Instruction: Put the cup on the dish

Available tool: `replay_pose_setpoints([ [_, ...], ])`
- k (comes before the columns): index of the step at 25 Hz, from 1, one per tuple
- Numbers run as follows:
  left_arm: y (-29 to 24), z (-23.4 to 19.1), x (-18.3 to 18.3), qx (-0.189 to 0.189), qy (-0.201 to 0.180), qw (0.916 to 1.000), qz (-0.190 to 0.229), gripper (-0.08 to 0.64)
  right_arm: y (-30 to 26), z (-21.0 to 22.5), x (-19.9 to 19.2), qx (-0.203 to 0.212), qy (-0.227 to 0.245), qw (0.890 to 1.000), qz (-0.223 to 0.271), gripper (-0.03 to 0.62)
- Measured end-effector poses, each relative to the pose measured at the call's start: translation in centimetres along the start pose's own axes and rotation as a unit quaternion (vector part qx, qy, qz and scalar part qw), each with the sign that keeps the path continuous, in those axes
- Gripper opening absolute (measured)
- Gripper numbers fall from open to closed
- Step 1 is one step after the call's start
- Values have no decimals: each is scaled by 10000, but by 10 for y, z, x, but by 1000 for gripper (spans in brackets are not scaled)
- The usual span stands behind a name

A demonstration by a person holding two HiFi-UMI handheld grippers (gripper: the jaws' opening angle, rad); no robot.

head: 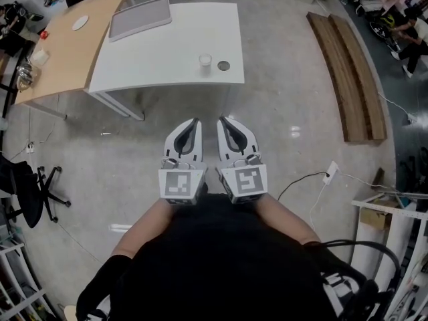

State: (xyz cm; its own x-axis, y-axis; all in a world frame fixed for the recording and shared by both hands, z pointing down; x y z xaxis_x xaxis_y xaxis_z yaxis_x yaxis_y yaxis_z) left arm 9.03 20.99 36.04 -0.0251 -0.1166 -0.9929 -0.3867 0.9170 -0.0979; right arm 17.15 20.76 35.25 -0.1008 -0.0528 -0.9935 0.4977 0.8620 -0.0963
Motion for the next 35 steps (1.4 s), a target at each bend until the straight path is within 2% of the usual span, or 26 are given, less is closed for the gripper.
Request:
replay_pose_setpoints([
  [5, -29, -22, 5, -56, -6, 10000, 10, 8, -32, 19, 2, -284, -1, 9996, -77, 14],
  [7, -41, -32, 6, -98, -24, 9999, -5, 6, -47, 24, -2, -264, 55, 9996, -116, 14],
  [12, -64, -46, 5, -280, -256, 9992, 91, 8, -74, 38, -4, -434, 7, 9990, -91, 14],
  [18, -78, -63, 4, -372, -180, 9991, 27, 6, -95, 40, 1, -495, 47, 9988, 12, 14],
  [22, -85, -73, 15, -434, 39, 9989, 146, 8, -107, 39, 3, -551, 51, 9985, 47, 14],
  [35, -94, -103, 20, -549, -121, 9982, 186, 8, -131, 29, 14, -783, 163, 9968, -15, 13],
])
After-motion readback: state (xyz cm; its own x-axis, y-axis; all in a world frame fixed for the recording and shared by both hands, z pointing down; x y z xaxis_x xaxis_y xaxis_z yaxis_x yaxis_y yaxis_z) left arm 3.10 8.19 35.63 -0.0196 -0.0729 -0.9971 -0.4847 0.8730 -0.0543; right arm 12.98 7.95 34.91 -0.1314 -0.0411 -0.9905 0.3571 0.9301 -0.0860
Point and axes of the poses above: the fingertips, and each gripper's own axes: y backward along the fingers, z to its right, x out of its top, the point moved 3 cm from there along y, backward along the fingers, and after that the axes turned 3 degrees about y, right-handed, at the moved point
